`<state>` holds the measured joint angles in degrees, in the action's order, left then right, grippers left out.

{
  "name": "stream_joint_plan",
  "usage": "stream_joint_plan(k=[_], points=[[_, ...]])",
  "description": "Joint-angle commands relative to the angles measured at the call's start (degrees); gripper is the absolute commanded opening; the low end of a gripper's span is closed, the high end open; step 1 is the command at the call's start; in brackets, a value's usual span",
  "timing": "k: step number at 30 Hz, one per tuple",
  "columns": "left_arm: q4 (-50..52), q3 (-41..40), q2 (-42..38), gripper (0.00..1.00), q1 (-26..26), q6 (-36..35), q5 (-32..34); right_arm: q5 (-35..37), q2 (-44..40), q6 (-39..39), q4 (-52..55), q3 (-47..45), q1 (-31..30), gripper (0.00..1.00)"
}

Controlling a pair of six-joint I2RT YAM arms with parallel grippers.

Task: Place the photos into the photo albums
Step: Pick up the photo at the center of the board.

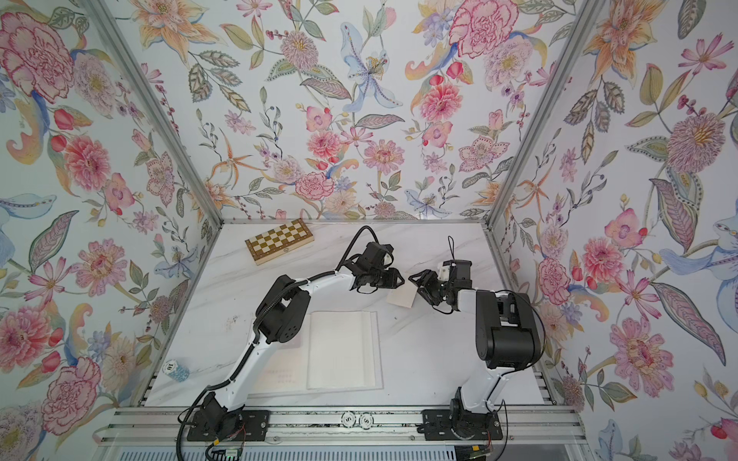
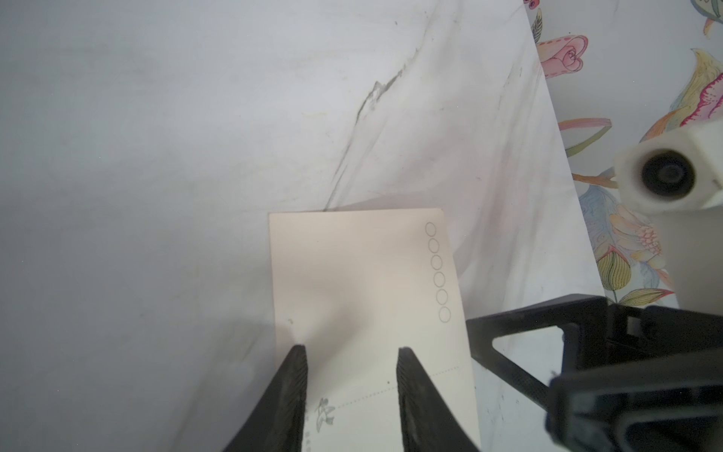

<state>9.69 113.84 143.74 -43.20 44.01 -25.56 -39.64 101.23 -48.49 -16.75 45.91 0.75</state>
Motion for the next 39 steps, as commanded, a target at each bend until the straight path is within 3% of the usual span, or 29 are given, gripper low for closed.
stream_joint_plan(k=[1, 5, 16, 27, 30, 36, 39], points=[[3.85, -3.52, 0.05, 0.38, 0.65, 1.49, -1.29, -3.44, -1.40, -5.29, -9.60, -1.69, -0.16, 0.62], [2.33, -5.29, -0.49, 0.38, 1.52, 1.83, -2.00, -4.53, -2.03, -6.38, -11.43, -2.17, -0.90, 0.59], [1.66, -7.78, -1.84, 0.39, 2.60, 0.99, -2.68, 0.90, 0.41, 2.03, 3.26, 3.62, -4.95, 0.44], [-0.34, -10.44, -3.03, 0.39, 2.85, 1.60, -2.99, 6.70, 3.32, 5.42, 10.02, 6.60, -6.61, 0.34], [-0.64, -10.83, -3.42, 0.39, 2.96, 1.61, -3.18, 7.12, 3.34, 5.76, 10.17, 6.42, -6.85, 0.27], [-1.33, -11.39, -4.47, 0.41, 2.99, 1.62, -3.58, 7.07, 3.38, 5.86, 10.72, 6.87, -6.91, 0.04], [-1.98, -12.42, -5.84, 0.43, 3.09, 1.60, -3.71, 7.07, 2.93, 6.12, 10.98, 6.87, -6.91, 0.00]])
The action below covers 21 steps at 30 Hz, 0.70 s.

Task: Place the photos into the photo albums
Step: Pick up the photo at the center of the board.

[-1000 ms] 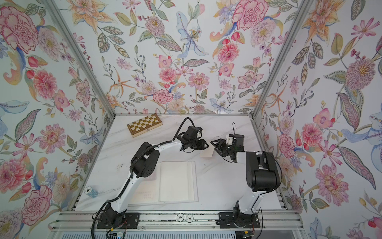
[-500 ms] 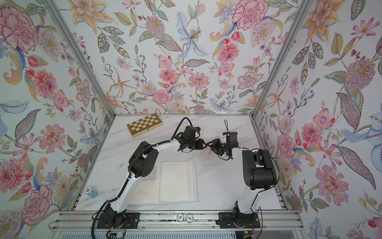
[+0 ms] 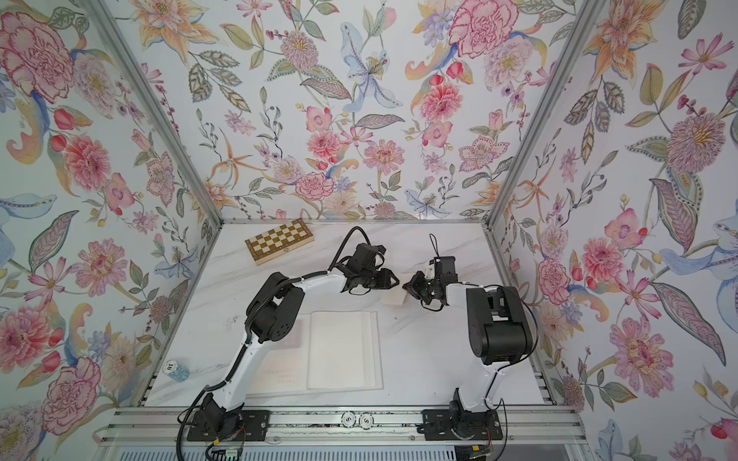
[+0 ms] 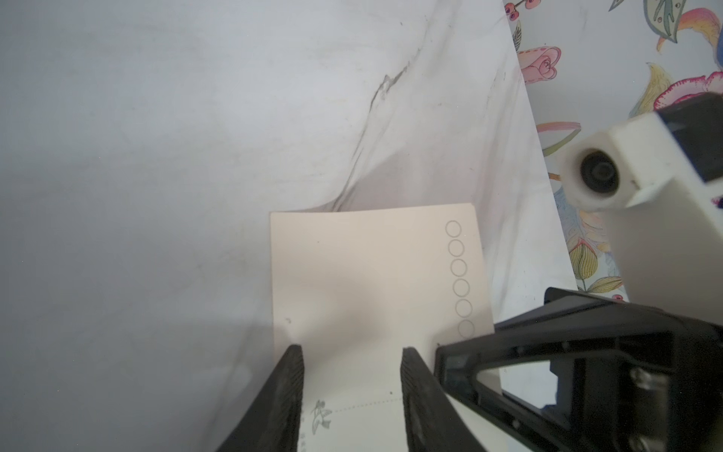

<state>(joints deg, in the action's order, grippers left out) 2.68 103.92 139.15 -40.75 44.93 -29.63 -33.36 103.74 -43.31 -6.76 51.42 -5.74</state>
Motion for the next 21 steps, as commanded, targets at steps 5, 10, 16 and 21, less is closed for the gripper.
stream_joint_plan(k=[5, 10, 16, 21], points=[[5.27, -3.75, -4.32, 0.53, 1.29, -0.45, 0.44, 1.00, -1.47, 1.36, 1.35, 0.63, -0.72, 0.00], [6.38, -6.64, -9.49, 0.69, 2.70, -2.50, 1.57, 1.63, -4.98, 2.55, 3.18, 0.18, -1.33, 0.00], [9.69, -10.39, -16.63, 0.70, 4.14, -6.97, 3.56, 6.22, -11.09, 7.73, 10.31, 1.77, -3.75, 0.00], [11.88, -14.84, -23.05, 0.71, 5.48, -10.02, 4.88, 14.26, -17.00, 13.16, 17.61, 4.04, -8.20, 0.00]])
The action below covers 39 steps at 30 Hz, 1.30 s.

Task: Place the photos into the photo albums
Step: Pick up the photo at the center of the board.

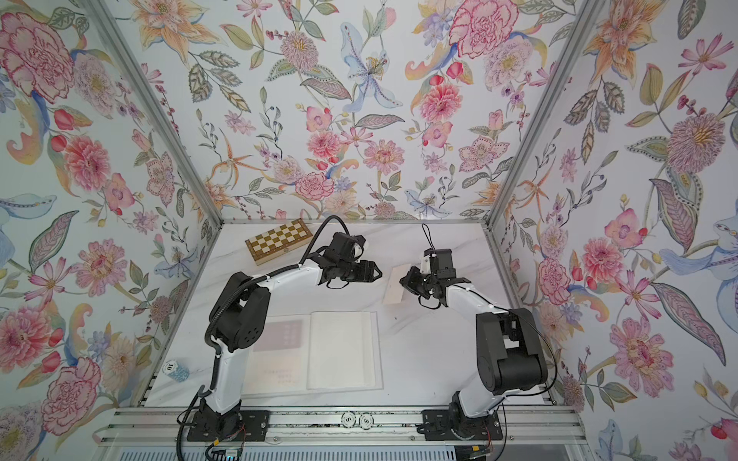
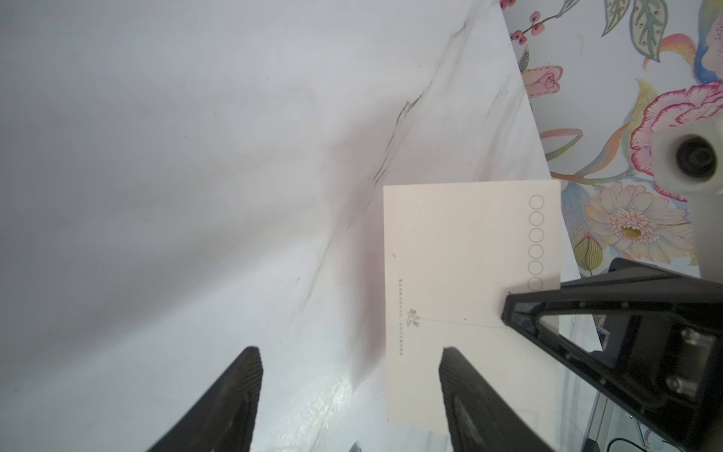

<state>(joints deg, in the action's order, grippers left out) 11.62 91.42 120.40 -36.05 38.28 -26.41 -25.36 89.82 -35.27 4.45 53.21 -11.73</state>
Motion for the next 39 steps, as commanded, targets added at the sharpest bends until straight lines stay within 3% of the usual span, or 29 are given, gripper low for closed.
stream_joint_plan(k=[1, 12, 18, 28, 34, 39], points=[[2.97, -3.38, -5.75, 0.71, 1.14, -3.60, 1.76, 8.31, -3.98, 6.12, 8.13, 2.79, -3.32, 0.00], [1.42, -15.08, -18.21, 0.73, 4.29, -2.33, -1.36, 39.52, -7.21, 16.98, 17.89, 8.24, -24.23, 0.00], [3.06, -18.51, -24.07, 0.79, 6.47, -2.33, -2.63, 49.84, -4.58, 20.12, 19.32, 9.49, -32.21, 0.00], [-5.57, -27.68, -28.43, 0.71, 10.13, 5.51, -12.75, 43.84, -7.90, 23.22, 11.56, 3.38, -36.43, 0.00], [-1.27, -29.20, -30.31, 0.67, 10.38, -0.72, -9.04, 31.38, -12.12, 21.85, 8.67, 1.00, -34.16, 0.00], [-7.73, -34.35, -33.05, 0.66, 10.37, 1.76, -11.73, 18.40, -14.97, 14.84, 4.58, -1.31, -27.53, 0.00]])
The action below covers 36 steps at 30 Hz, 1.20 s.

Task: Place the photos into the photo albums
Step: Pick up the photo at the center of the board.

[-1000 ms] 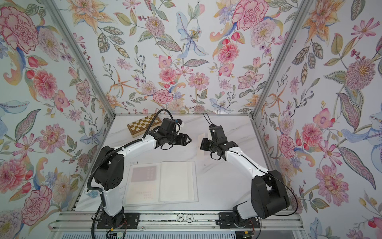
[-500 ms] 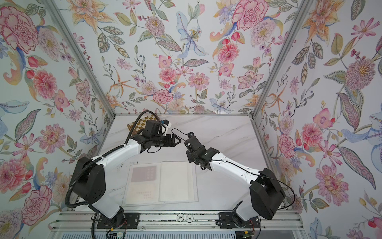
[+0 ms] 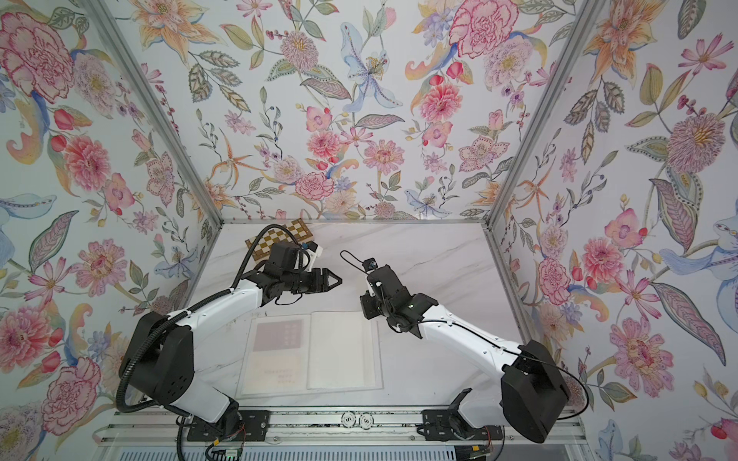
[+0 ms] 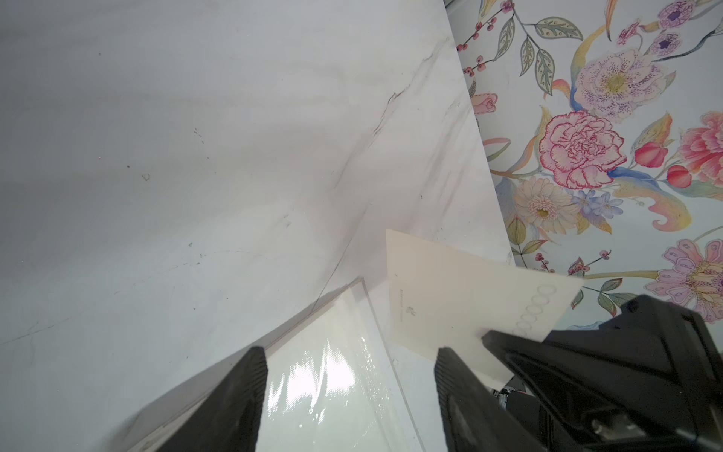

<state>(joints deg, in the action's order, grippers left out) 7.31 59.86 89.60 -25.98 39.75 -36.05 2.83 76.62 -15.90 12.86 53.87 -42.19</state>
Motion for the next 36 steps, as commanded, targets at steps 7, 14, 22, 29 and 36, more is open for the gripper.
stream_joint_plan(k=[7, 14, 22, 29, 36], points=[[-9.92, -7.19, -4.21, 0.68, -1.12, 4.04, -2.97, -20.25, -2.23, -16.95, -13.22, -2.78, 8.73, 0.00], [-20.91, -11.96, -4.79, 0.71, -3.49, 11.46, -3.86, -22.76, -0.51, -29.00, -26.13, -6.28, 11.26, 0.00], [-36.88, -16.92, -3.13, 0.71, -7.80, 22.75, -2.37, -18.13, 1.56, -36.42, -37.80, -10.29, 11.26, 0.00], [-49.03, -20.00, -1.29, 0.70, -8.56, 31.28, 1.34, -16.11, 3.10, -41.51, -46.61, -13.53, 10.90, 0.00], [-49.90, -21.67, -1.28, 0.68, -8.61, 33.13, 3.82, -10.07, -1.07, -40.15, -44.08, -15.56, 12.24, 0.00]])
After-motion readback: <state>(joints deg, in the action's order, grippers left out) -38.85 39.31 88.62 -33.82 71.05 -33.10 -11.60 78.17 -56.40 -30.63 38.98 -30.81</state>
